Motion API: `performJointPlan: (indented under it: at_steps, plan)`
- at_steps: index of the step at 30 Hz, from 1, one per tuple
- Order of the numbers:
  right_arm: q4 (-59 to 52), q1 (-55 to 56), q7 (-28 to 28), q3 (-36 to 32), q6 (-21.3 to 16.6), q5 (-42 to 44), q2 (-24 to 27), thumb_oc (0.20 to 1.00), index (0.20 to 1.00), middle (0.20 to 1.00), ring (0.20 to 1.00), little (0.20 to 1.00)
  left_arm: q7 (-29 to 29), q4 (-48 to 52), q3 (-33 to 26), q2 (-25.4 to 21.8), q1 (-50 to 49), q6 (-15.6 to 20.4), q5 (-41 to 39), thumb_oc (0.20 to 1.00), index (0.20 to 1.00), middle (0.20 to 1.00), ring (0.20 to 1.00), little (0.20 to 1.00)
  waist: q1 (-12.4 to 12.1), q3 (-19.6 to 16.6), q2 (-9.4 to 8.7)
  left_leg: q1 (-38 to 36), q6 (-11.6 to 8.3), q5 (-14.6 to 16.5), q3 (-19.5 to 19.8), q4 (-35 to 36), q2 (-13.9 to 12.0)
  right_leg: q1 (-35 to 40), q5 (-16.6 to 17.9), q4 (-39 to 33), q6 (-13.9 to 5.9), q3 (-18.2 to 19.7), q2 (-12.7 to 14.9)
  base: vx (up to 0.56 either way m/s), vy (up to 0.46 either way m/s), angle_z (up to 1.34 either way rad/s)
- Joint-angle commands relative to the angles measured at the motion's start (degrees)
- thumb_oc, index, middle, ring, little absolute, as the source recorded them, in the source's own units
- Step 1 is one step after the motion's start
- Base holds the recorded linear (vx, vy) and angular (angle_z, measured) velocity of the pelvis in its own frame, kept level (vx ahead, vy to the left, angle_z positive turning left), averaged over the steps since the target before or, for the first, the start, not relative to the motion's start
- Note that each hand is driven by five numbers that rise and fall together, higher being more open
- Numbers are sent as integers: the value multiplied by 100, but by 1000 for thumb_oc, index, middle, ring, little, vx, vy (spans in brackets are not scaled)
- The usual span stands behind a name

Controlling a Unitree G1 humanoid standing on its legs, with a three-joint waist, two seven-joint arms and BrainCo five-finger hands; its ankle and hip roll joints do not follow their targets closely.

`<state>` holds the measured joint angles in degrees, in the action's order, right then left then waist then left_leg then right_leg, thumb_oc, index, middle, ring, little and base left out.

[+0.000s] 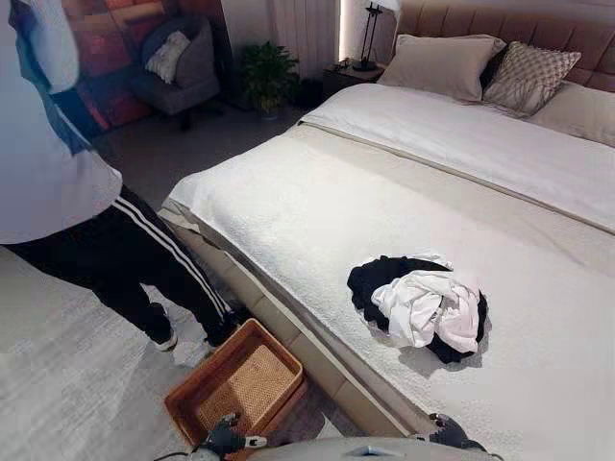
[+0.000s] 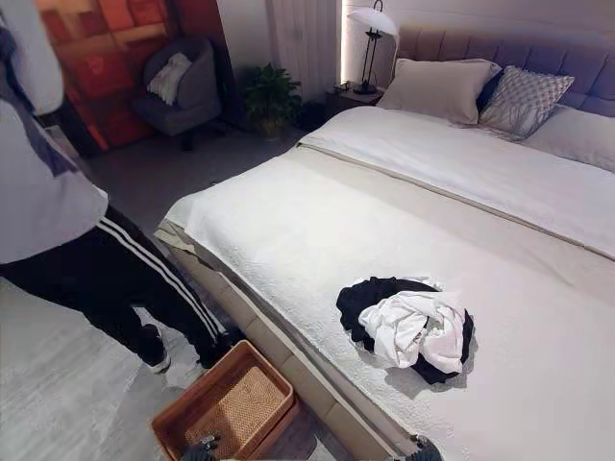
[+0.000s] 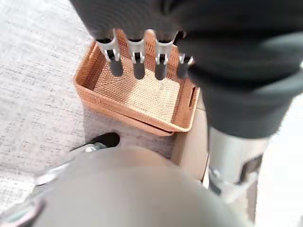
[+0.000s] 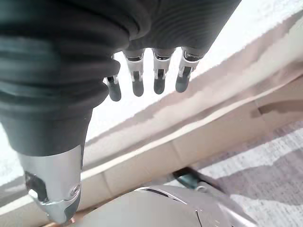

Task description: Pick up clothes into the bucket

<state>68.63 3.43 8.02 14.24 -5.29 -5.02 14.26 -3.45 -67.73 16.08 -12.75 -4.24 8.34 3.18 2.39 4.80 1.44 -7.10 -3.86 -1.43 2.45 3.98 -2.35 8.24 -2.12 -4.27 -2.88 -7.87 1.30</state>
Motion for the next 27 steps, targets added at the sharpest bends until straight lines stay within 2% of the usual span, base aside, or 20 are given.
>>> performJointPlan:
  at_steps: [1, 14, 20, 22, 27]
  plan:
    - [131, -428, 59, 215, -43, -33, 0, 1000, 1000, 1000, 1000, 1000, -22, -26, 137, 197, 351, 144, 68, 1000, 1000, 1000, 1000, 1000, 113, -17, -367, 291, 91, 197, 82, -274, 222, -257, 284, 160, -418, 153, 440, -340, -215, -13]
    - [-1, -482, 146, 114, -64, 127, 21, 1000, 1000, 1000, 1000, 1000, -85, -70, 108, 218, 318, 110, 47, 1000, 1000, 1000, 1000, 1000, 88, 28, -371, 313, 92, 195, 114, -282, 219, -264, 261, 182, -418, 130, 451, 0, 0, 0]
    - [-858, -814, 343, -80, -215, 432, 306, 1000, 1000, 1000, 1000, 1000, -157, 94, 91, 109, 247, 140, 38, 1000, 1000, 1000, 1000, 1000, 35, 123, -362, 410, 102, 202, 168, -349, 258, -357, 226, 311, -419, 92, 479, -5, 7, 3]
    - [-1460, -1083, 493, -131, -265, 456, 515, 1000, 1000, 1000, 1000, 1000, -203, 319, 122, 34, 210, 160, -1, 1000, 1000, 1000, 1000, 1000, -6, 217, -358, 560, 120, 228, 203, -483, 298, -489, 205, 435, -416, 86, 507, -30, 12, 4]
    - [-1953, -1493, 763, -250, -310, 466, 739, 1000, 1000, 1000, 1000, 1000, -329, 498, 141, -15, 173, 173, -67, 1000, 1000, 1000, 1000, 1000, -86, 329, -341, 753, 161, 276, 222, -658, 354, -627, 193, 527, -416, 107, 537, -12, 3, 3]
